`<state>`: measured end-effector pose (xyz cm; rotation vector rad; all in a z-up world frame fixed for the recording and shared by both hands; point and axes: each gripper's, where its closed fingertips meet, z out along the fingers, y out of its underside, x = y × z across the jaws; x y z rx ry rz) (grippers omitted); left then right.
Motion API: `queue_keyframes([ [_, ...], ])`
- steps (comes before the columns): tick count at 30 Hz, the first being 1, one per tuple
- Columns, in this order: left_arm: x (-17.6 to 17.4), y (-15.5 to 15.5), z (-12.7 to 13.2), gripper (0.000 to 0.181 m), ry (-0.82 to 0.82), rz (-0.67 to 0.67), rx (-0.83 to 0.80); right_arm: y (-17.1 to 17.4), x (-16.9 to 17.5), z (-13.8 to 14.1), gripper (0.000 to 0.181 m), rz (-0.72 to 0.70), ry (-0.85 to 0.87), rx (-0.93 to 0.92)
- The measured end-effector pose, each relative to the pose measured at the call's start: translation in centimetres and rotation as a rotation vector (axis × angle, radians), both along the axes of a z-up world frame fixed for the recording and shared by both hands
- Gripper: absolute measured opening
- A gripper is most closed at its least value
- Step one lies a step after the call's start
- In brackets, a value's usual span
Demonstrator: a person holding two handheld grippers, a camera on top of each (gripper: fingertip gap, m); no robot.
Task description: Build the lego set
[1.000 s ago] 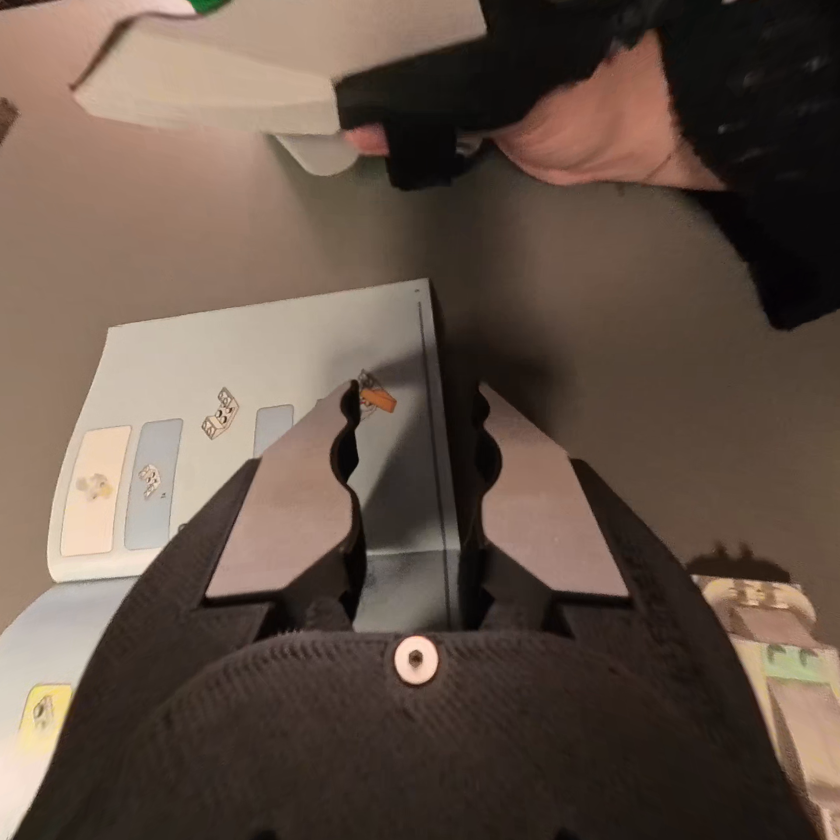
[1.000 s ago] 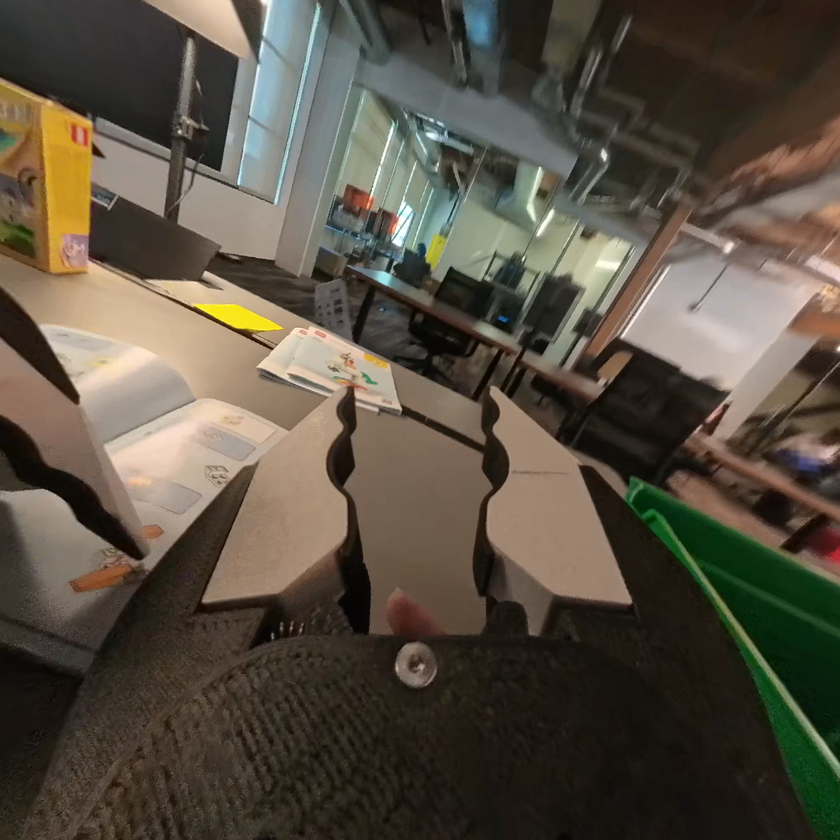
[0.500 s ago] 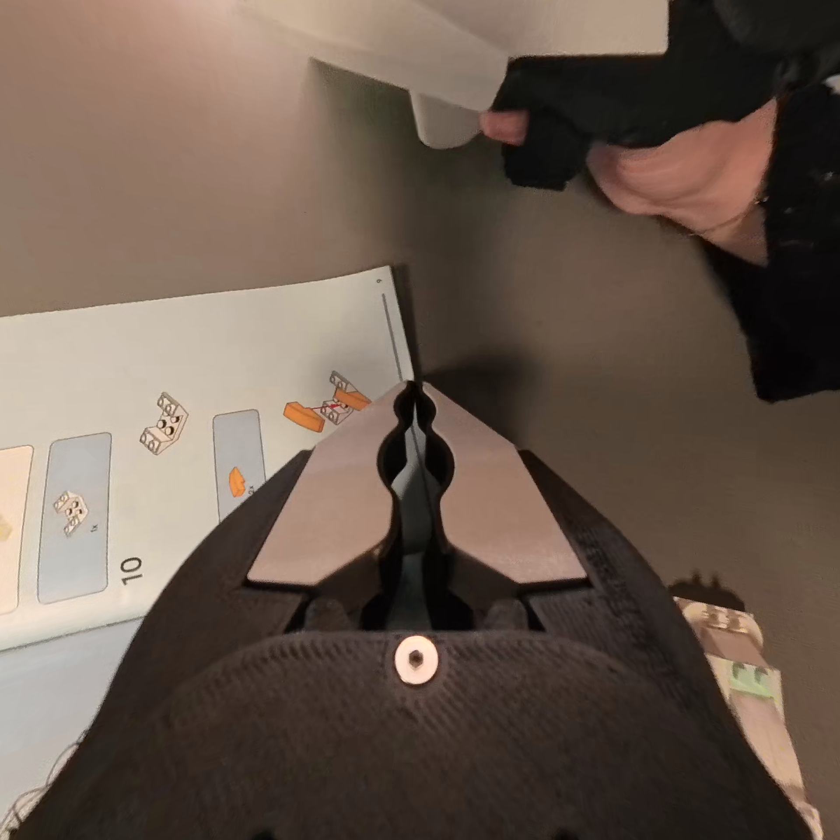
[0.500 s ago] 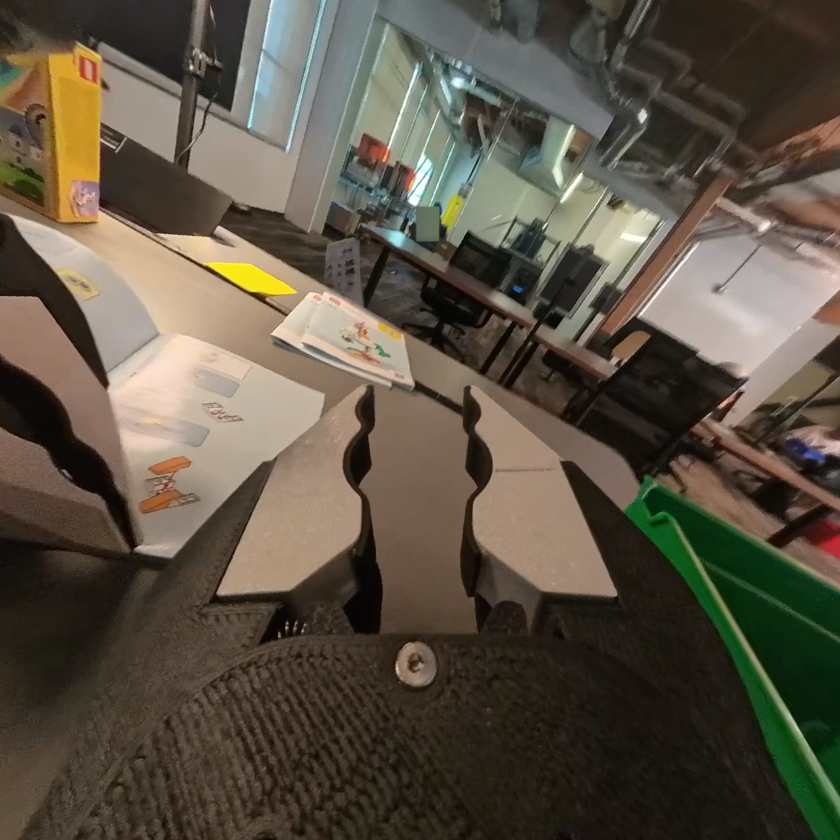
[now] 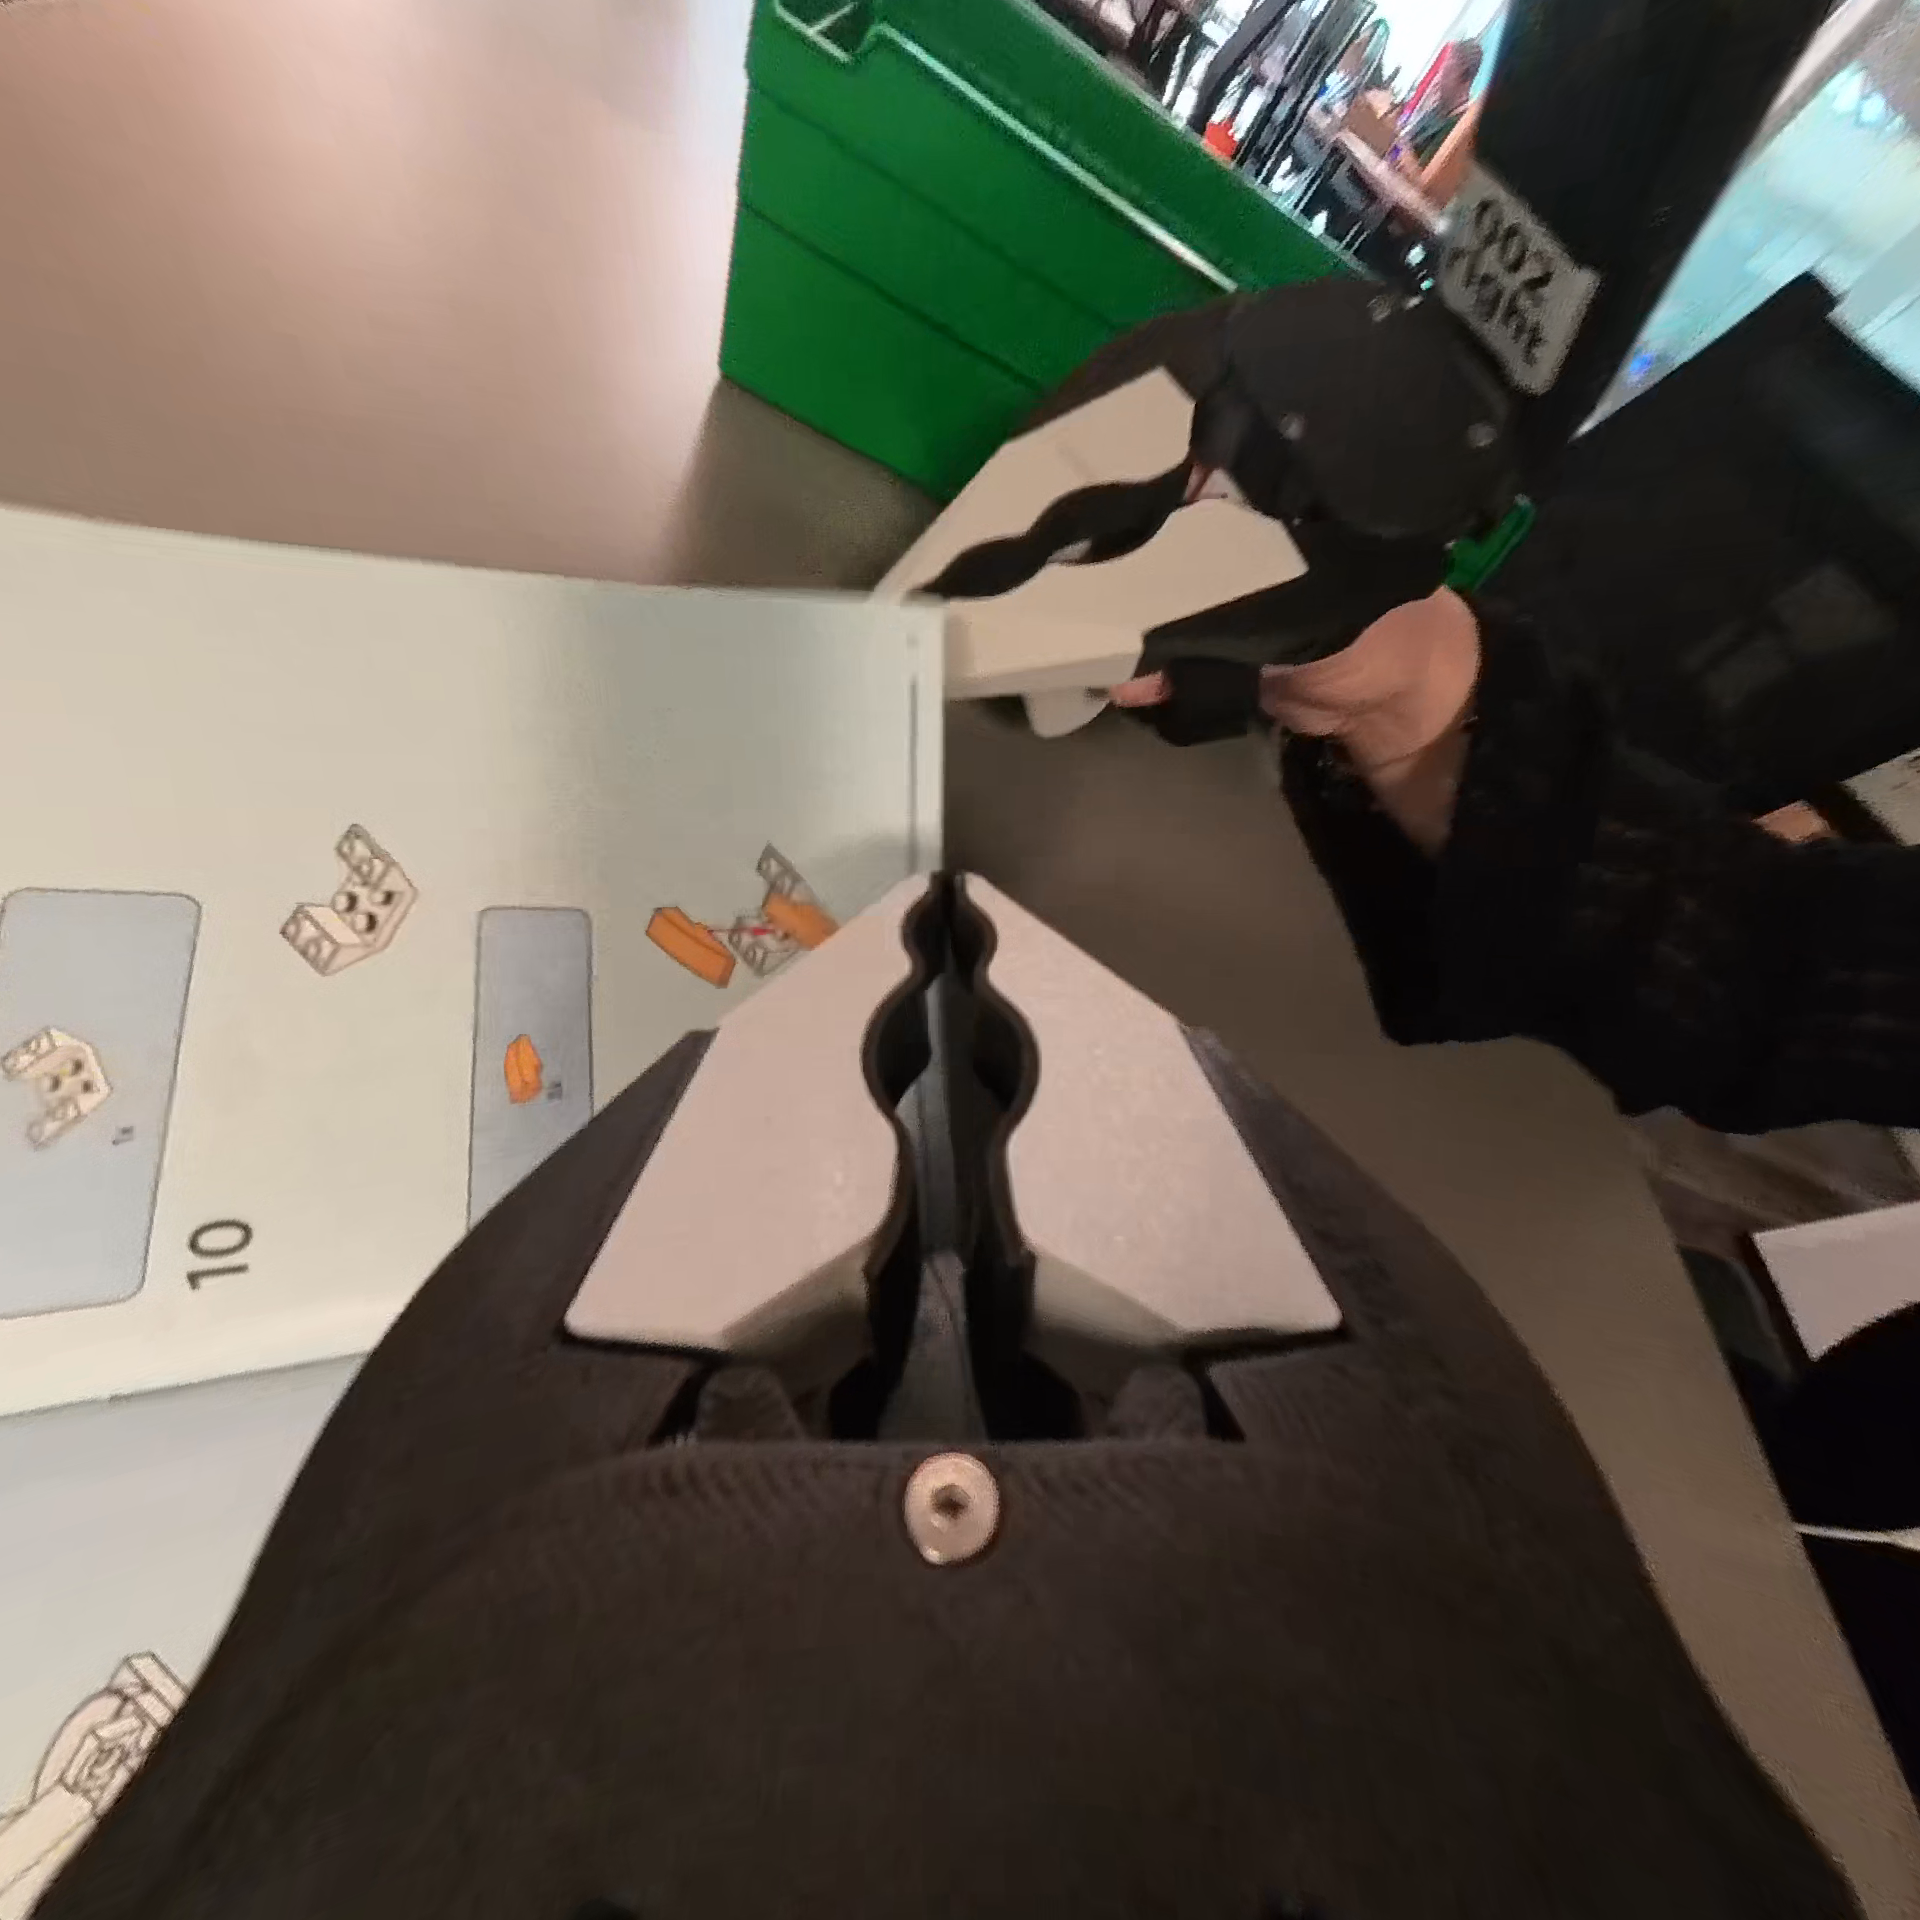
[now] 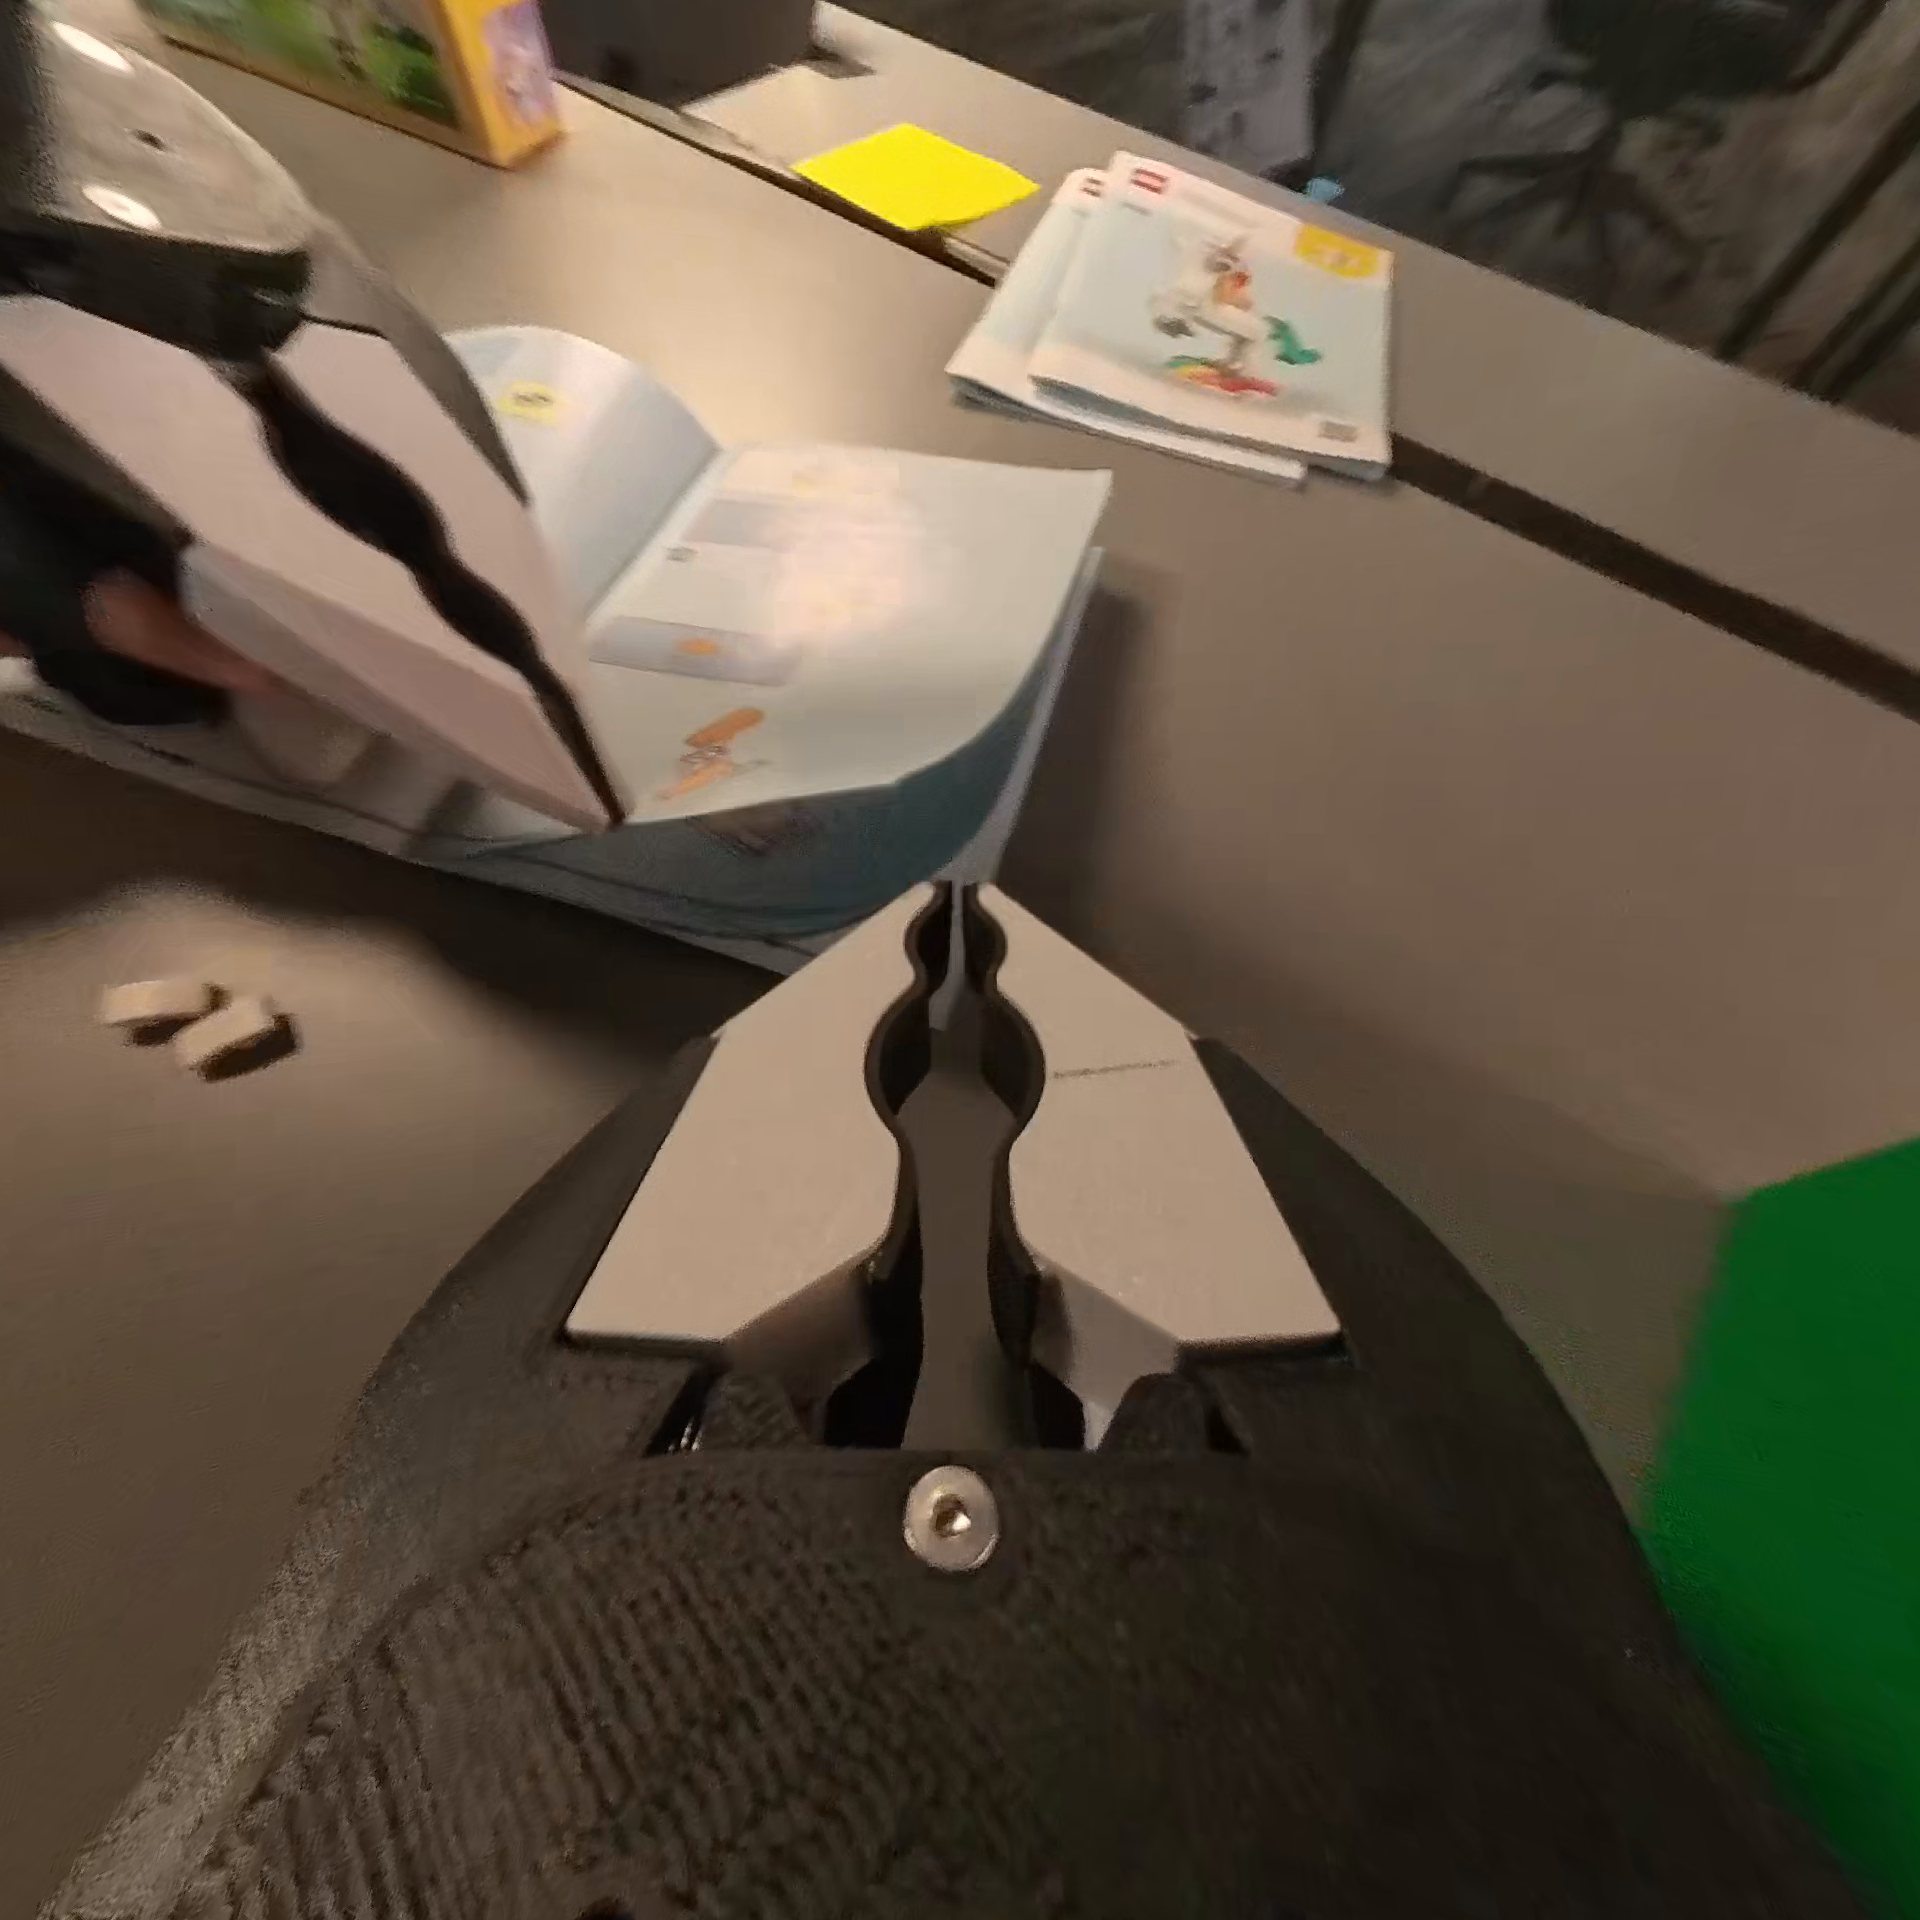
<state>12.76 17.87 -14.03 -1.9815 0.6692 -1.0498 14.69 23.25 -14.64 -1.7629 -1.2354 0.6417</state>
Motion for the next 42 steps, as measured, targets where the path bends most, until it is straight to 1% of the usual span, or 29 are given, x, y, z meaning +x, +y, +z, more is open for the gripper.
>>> queue_keyframes([
  [1, 0.0, -0.1, 0.2, 0.000, -0.018, -0.008, -0.003, -0.6, -0.5, 0.1, 0.000, 0.035, 0.021, -0.017],
  [4, 0.0, -0.3, 0.5, 0.000, -0.051, -0.026, -0.012, -1.2, -1.2, 0.0, 0.000, 0.072, 0.029, -0.005],
  [7, 0.1, -0.5, 0.7, 0.000, -0.065, -0.036, 0.001, -0.9, -1.2, -0.4, 0.001, 0.062, -0.008, 0.045],
  [9, 0.0, -0.5, 0.9, 0.000, -0.065, -0.032, 0.015, -1.1, -1.5, -0.1, 0.001, 0.072, 0.008, 0.059],
  [12, -0.5, 0.0, 1.2, 0.000, -0.064, 0.026, 0.048, -1.4, -1.9, 0.6, 0.003, 0.095, 0.046, 0.086],
  [14, -1.0, 0.4, 1.4, 0.000, -0.078, 0.071, 0.062, -1.6, -2.3, 1.3, 0.007, 0.119, 0.078, 0.144],
  [15, -1.3, 0.8, 1.4, 0.017, -0.082, 0.102, 0.057, -1.8, -2.6, 1.7, 0.009, 0.132, 0.097, 0.185],
  [19, -1.7, 0.9, 1.8, 0.025, -0.125, 0.112, 0.046, -3.3, -3.8, 2.7, 0.009, 0.208, 0.133, 0.342],
  [20, -1.7, 0.8, 1.9, 0.024, -0.135, 0.106, 0.046, -3.6, -4.0, 2.6, 0.009, 0.224, 0.122, 0.370],
  [25, -1.6, 0.6, 2.2, 0.007, -0.166, 0.084, 0.049, -4.7, -4.8, 2.1, 0.013, 0.283, 0.074, 0.461],
  [31, -1.9, 0.9, 2.3, 0.008, -0.191, 0.103, 0.028, -4.9, -5.1, 1.6, 0.013, 0.300, 0.041, 0.490],
  [34, -2.1, 1.0, 2.2, 0.009, -0.197, 0.112, 0.021, -4.0, -4.6, 2.0, 0.014, 0.248, 0.055, 0.485],
  [36, -1.9, 1.1, 1.9, 0.010, -0.157, 0.118, 0.025, -2.3, -3.7, 2.8, 0.014, 0.149, 0.074, 0.496],
  [39, -1.2, 1.2, 0.6, 0.025, 0.023, 0.134, 0.083, 0.4, -1.9, 4.1, 0.013, -0.022, 0.105, 0.550],
  [42, -0.2, 0.9, -0.9, 0.035, 0.255, 0.113, 0.192, 2.0, -0.8, 4.6, 0.012, -0.123, 0.124, 0.582],
])
